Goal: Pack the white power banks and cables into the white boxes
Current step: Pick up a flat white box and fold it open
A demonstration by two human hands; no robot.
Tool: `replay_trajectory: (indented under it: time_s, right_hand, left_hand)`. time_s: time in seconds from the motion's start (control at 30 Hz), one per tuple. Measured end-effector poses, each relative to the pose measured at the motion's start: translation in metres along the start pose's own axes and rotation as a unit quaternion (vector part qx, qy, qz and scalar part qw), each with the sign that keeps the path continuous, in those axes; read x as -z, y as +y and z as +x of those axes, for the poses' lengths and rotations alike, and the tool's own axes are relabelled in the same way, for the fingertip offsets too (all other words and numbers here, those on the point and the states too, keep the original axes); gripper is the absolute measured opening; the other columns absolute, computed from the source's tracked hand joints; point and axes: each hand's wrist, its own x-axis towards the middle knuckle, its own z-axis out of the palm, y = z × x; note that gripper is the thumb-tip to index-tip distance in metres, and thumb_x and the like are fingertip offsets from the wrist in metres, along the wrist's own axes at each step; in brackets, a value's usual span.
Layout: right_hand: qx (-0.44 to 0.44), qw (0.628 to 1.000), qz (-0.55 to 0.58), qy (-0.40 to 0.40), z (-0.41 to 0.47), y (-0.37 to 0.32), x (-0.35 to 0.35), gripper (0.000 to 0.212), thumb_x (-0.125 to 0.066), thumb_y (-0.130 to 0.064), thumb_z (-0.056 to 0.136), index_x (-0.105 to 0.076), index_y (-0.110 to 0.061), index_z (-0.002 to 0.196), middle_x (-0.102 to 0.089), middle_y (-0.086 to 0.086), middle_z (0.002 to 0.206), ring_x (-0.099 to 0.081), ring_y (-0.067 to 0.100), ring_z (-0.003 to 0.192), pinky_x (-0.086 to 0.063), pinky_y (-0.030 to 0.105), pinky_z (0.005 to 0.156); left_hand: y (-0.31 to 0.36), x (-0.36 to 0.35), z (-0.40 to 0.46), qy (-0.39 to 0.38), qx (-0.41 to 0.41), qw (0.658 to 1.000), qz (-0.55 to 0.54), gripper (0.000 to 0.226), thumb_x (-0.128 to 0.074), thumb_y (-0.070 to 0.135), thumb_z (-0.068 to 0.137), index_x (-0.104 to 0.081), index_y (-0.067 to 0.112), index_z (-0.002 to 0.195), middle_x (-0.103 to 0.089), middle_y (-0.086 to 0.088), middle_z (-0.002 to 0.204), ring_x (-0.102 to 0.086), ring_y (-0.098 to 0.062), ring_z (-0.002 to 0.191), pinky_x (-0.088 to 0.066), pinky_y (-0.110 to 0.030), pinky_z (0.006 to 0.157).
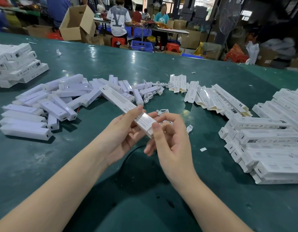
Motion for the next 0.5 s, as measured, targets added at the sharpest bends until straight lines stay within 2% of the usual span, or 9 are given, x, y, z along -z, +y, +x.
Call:
replay_trajectory:
  time_s: [0.1, 0.2, 0.23, 0.33, 0.4, 0.43, 0.5]
  right_hand:
    - [-0.006, 1.000, 0.005, 0.009, -0.001, 0.000, 0.000, 0.004, -0.056, -0.033, 0.096, -0.052, -0.031, 0.095, -0.063, -0.001, 0.072, -0.062, 0.022, 0.050, -0.050, 0.027, 0.052]
    - [-0.033, 0.998, 0.045, 0.005, 0.001, -0.003, 0.002, 0.012, -0.063, -0.031, 0.093, -0.052, -0.026, 0.094, -0.062, 0.003, 0.070, -0.061, 0.021, 0.048, -0.049, 0.026, 0.049]
    - [-0.051, 0.997, 0.064, 0.002, 0.002, -0.004, 0.003, 0.018, -0.067, -0.031, 0.090, -0.051, -0.023, 0.095, -0.061, 0.004, 0.069, -0.059, 0.020, 0.046, -0.048, 0.026, 0.048]
    - [-0.098, 0.990, 0.100, -0.013, 0.005, -0.003, 0.005, 0.042, -0.078, -0.034, 0.077, -0.046, -0.019, 0.100, -0.060, 0.007, 0.065, -0.052, 0.015, 0.042, -0.044, 0.024, 0.044]
    - [-0.110, 0.991, 0.077, -0.023, 0.007, -0.002, 0.006, 0.056, -0.079, -0.043, 0.065, -0.045, -0.020, 0.103, -0.061, 0.003, 0.064, -0.050, 0.011, 0.043, -0.042, 0.022, 0.043]
    - [-0.120, 0.990, 0.065, -0.036, 0.009, -0.001, 0.007, 0.064, -0.081, -0.049, 0.059, -0.045, -0.021, 0.105, -0.063, 0.000, 0.065, -0.051, 0.009, 0.045, -0.042, 0.021, 0.044]
    - [-0.148, 0.984, 0.052, -0.081, 0.009, 0.000, 0.008, 0.085, -0.085, -0.067, 0.045, -0.047, -0.023, 0.107, -0.066, -0.005, 0.069, -0.054, 0.008, 0.050, -0.044, 0.021, 0.046]
  left_hand:
    - [-0.001, 0.001, 0.001, -0.001, 0.000, 1.000, -0.018, 0.041, -0.072, 0.033, 0.072, -0.058, 0.005, 0.097, -0.074, -0.012, 0.102, -0.072, -0.017, 0.093, -0.056, -0.019, 0.064]
    - [-0.001, 0.001, 0.000, -0.014, 0.003, 1.000, 0.009, 0.030, -0.070, 0.036, 0.073, -0.074, 0.010, 0.086, -0.074, -0.009, 0.103, -0.072, -0.017, 0.095, -0.056, -0.019, 0.065]
    - [0.000, 0.000, -0.001, -0.019, 0.005, 1.000, 0.018, 0.031, -0.070, 0.038, 0.073, -0.074, 0.010, 0.087, -0.074, -0.008, 0.104, -0.072, -0.018, 0.095, -0.056, -0.019, 0.065]
    - [0.001, -0.001, -0.005, -0.026, 0.020, 0.999, 0.016, 0.045, -0.070, 0.037, 0.072, -0.057, 0.006, 0.102, -0.075, -0.011, 0.101, -0.073, -0.019, 0.090, -0.058, -0.023, 0.064]
    - [0.002, -0.002, -0.007, -0.046, 0.045, 0.998, 0.027, 0.042, -0.073, 0.038, 0.069, -0.069, 0.006, 0.097, -0.075, -0.012, 0.098, -0.073, -0.018, 0.086, -0.058, -0.025, 0.065]
    - [0.003, -0.003, -0.008, -0.062, 0.059, 0.995, 0.041, 0.036, -0.074, 0.039, 0.066, -0.077, 0.010, 0.087, -0.075, -0.011, 0.096, -0.073, -0.017, 0.083, -0.058, -0.025, 0.066]
    - [0.005, -0.003, -0.010, -0.095, 0.085, 0.990, 0.062, 0.026, -0.073, 0.040, 0.063, -0.080, 0.019, 0.077, -0.076, -0.007, 0.091, -0.073, -0.015, 0.077, -0.059, -0.026, 0.065]
